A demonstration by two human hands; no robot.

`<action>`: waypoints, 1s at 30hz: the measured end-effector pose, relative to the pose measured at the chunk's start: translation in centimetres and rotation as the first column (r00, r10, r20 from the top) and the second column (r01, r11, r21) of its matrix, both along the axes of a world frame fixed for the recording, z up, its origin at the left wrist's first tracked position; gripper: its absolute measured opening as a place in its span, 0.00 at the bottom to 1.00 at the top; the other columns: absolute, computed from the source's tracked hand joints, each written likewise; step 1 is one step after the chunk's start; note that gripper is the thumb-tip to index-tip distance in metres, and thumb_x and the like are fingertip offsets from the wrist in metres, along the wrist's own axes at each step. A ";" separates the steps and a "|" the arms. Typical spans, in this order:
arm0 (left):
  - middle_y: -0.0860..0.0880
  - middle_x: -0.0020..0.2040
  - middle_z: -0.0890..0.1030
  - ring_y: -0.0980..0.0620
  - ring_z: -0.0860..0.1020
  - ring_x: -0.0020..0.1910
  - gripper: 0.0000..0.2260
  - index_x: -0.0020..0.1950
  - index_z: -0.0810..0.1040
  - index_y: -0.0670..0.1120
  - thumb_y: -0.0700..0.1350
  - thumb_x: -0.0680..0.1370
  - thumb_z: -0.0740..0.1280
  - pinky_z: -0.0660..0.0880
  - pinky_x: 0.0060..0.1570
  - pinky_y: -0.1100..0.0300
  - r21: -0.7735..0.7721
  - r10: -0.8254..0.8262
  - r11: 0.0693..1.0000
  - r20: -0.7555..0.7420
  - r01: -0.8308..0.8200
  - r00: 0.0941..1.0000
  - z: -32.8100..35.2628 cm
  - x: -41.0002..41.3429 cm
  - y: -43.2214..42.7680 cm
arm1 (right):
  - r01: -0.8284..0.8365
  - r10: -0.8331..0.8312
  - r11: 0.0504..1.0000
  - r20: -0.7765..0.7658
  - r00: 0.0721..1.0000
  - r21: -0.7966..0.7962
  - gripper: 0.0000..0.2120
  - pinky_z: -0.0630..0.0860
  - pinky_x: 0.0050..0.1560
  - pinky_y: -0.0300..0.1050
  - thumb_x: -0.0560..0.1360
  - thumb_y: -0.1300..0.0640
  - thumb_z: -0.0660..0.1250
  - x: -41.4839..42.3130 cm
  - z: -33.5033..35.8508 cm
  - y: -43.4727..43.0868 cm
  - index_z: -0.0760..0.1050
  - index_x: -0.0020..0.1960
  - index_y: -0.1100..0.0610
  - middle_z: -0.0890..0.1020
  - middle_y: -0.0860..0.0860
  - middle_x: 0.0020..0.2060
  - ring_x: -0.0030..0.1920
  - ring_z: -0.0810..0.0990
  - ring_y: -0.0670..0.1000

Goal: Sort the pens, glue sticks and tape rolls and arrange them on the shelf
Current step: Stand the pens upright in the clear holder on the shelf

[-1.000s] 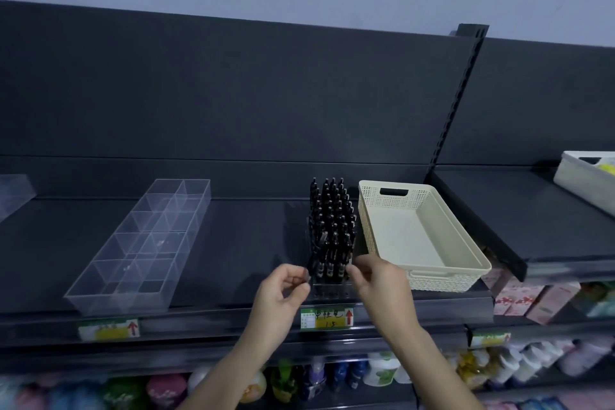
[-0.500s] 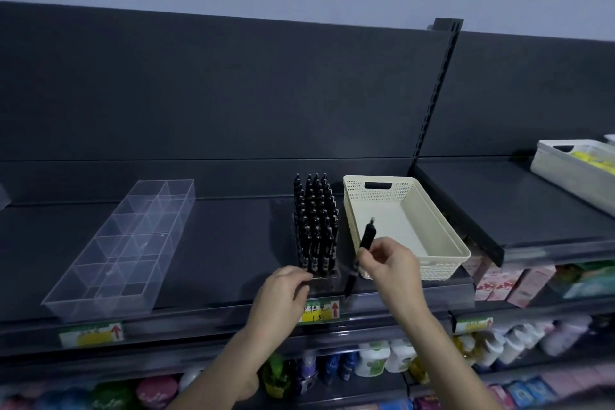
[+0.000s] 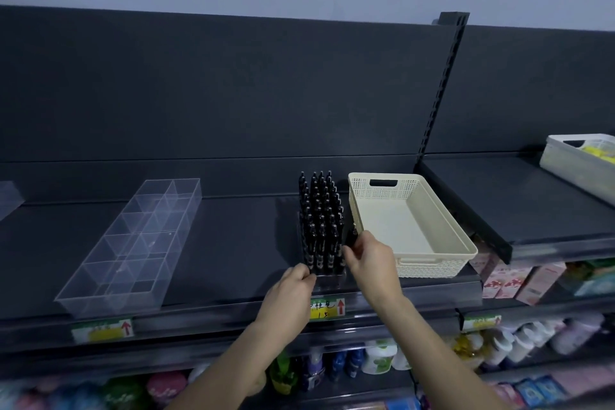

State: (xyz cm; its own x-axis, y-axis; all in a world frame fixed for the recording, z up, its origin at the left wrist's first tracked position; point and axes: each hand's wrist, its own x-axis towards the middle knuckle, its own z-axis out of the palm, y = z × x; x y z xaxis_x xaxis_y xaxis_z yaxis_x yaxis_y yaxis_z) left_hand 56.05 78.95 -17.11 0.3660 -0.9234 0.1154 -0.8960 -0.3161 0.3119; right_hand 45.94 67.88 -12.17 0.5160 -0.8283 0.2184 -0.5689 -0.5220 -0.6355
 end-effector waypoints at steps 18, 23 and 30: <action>0.50 0.62 0.68 0.53 0.68 0.62 0.16 0.67 0.71 0.42 0.38 0.80 0.55 0.72 0.57 0.59 -0.010 -0.042 0.999 -0.021 0.041 0.999 -0.3 0.6 -0.1 | -0.001 0.001 1.000 -0.093 0.996 -0.007 0.07 0.72 0.41 0.45 0.77 0.56 0.62 -0.2 -0.9 1.1 0.72 0.47 0.60 0.81 0.56 0.42 0.43 0.79 0.56; 0.50 0.63 0.68 0.54 0.67 0.62 0.16 0.67 0.70 0.43 0.40 0.80 0.54 0.71 0.57 0.61 -0.018 -0.002 1.000 -0.024 0.002 1.000 -0.1 0.0 -0.1 | -0.010 0.006 0.995 0.046 0.999 0.104 0.11 0.74 0.45 0.46 0.73 0.59 0.65 -0.2 -0.5 0.3 0.64 0.51 0.56 0.77 0.50 0.41 0.42 0.77 0.53; 0.49 0.61 0.70 0.53 0.69 0.61 0.15 0.65 0.73 0.42 0.39 0.80 0.55 0.71 0.57 0.62 -0.056 0.096 0.994 -0.040 -0.098 0.995 -0.2 -1.1 -0.4 | -0.158 0.164 0.985 -0.086 0.983 0.072 0.07 0.73 0.44 0.46 0.75 0.57 0.63 -0.3 -0.6 -1.0 0.71 0.51 0.60 0.81 0.57 0.46 0.46 0.79 0.57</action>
